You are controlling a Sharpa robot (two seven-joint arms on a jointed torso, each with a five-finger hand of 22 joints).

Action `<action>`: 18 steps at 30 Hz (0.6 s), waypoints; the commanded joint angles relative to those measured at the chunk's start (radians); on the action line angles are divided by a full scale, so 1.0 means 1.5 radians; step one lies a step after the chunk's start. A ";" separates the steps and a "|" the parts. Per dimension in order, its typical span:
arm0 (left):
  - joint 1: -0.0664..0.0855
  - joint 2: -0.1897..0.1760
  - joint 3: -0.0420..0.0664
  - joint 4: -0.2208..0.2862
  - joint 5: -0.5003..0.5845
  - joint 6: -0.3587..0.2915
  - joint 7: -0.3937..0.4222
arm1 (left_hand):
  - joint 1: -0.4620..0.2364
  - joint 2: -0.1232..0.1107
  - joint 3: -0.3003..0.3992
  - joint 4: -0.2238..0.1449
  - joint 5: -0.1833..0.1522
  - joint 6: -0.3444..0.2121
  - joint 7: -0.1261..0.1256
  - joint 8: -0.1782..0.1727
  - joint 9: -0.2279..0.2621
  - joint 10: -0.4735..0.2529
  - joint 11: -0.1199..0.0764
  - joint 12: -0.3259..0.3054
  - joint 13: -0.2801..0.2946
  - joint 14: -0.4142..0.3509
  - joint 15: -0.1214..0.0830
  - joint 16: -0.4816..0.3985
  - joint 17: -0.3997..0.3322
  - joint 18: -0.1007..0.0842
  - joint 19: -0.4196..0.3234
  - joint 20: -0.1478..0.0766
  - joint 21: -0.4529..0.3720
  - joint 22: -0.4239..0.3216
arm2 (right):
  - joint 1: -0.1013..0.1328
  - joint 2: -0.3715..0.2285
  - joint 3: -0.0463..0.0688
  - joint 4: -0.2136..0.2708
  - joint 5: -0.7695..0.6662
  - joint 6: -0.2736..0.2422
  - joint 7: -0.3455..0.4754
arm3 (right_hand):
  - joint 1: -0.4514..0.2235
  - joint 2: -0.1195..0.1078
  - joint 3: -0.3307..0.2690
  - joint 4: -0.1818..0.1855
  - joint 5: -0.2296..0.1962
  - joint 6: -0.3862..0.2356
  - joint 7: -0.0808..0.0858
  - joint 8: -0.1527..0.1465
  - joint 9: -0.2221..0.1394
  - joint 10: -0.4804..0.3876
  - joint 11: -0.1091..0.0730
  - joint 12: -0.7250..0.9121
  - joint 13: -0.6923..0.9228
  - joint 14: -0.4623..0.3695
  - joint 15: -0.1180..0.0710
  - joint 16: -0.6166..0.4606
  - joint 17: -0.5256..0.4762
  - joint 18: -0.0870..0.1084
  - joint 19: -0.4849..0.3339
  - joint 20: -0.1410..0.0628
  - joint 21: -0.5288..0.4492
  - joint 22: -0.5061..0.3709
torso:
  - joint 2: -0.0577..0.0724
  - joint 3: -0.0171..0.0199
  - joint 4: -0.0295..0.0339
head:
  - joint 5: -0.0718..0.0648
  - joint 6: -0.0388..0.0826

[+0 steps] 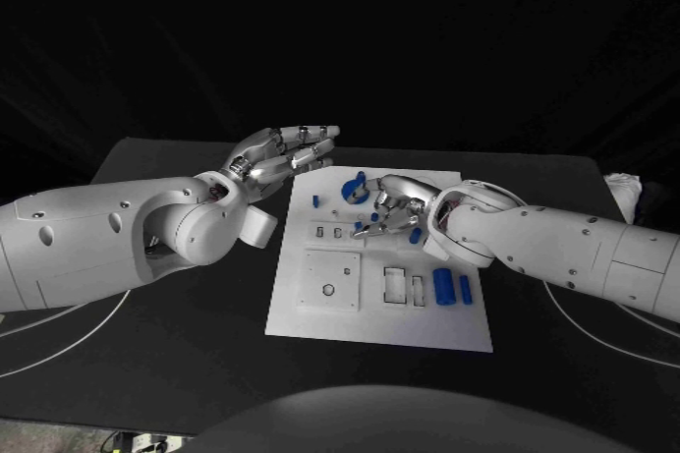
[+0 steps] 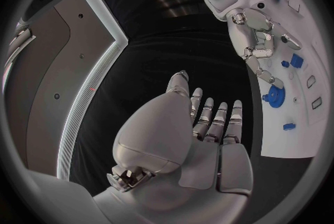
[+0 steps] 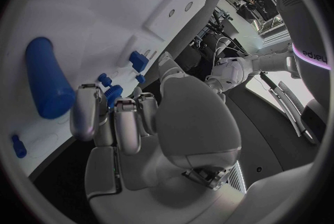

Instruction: Assemble the parts on the task board

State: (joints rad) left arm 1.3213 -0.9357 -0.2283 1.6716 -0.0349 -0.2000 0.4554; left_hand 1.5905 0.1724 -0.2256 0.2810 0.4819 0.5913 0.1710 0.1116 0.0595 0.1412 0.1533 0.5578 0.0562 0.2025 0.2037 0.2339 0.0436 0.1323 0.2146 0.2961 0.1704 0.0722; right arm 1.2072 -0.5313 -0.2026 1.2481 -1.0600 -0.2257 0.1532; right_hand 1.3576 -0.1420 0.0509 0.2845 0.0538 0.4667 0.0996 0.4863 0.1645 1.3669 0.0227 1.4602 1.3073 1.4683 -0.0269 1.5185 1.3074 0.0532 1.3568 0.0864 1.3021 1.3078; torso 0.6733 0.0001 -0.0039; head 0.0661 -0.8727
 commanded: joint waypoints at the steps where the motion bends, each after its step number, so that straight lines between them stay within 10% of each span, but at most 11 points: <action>1: 0.000 0.000 0.001 0.001 0.001 0.009 0.004 | 0.005 -0.001 0.003 -0.001 0.003 0.001 0.002 0.002 0.001 0.004 0.002 0.002 0.001 0.003 -0.001 0.004 0.001 -0.013 0.004 -0.002 0.002 0.000 | 0.000 -0.003 0.000 0.001 0.047 -0.063 0.085 | -0.015 0.003 -0.024 0.005 -0.003 0.014 0.003 0.000 -0.001 -0.011 0.002 -0.006 0.058 0.009 0.002 -0.005 0.088 0.013 -0.012 0.001 -0.009 0.111 | 0.000 -0.0002 -0.0001 | 0.001 0.000; 14: 0.000 -0.004 0.001 -0.004 0.001 -0.009 0.017 | 0.010 -0.004 0.004 -0.002 0.004 -0.001 0.000 0.002 0.000 0.004 -0.001 0.002 0.001 0.005 0.001 0.007 0.001 -0.014 0.009 -0.002 0.005 0.001 | 0.011 -0.033 0.003 0.015 0.161 -0.094 0.211 | -0.130 0.031 -0.123 0.007 -0.003 0.060 0.013 0.000 -0.010 -0.040 0.013 -0.018 0.040 0.002 0.013 -0.005 0.086 0.014 -0.027 0.011 -0.017 0.109 | 0.000 -0.0003 0.0002 | 0.008 0.000; 18: 0.000 -0.008 0.001 -0.004 0.001 -0.031 0.040 | 0.031 -0.007 0.012 -0.010 0.005 -0.004 -0.008 0.002 0.000 0.022 -0.004 0.036 0.005 0.031 0.003 0.031 0.005 -0.014 0.025 -0.002 0.016 0.004 | 0.020 -0.061 0.004 0.033 0.197 -0.098 0.231 | -0.192 0.077 -0.142 0.006 -0.004 0.079 0.015 -0.001 -0.012 -0.033 0.014 -0.014 0.045 0.007 0.015 -0.001 0.093 0.013 -0.023 0.013 -0.009 0.111 | 0.000 0.0001 -0.0006 | 0.013 0.000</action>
State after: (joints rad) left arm 1.3213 -0.9477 -0.2282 1.6648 -0.0349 -0.2134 0.4667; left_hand 1.6311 0.1614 -0.2101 0.2655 0.4858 0.5858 0.1656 0.1116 0.0595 0.1670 0.1458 0.5990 0.0620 0.2412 0.2091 0.2734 0.0505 0.1168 0.2477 0.2926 0.1910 0.0779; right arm 1.2340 -0.6156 -0.1981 1.2910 -0.8487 -0.3529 0.4183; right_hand 1.0825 -0.0300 -0.1582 0.2930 0.0539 0.5811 0.1209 0.4913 0.1465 1.3130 0.0432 1.4364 1.3073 1.4683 -0.0124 1.5133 1.3081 0.0690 1.3216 0.1019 1.2860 1.3076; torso 0.6733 0.0000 -0.0039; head 0.0812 -0.8728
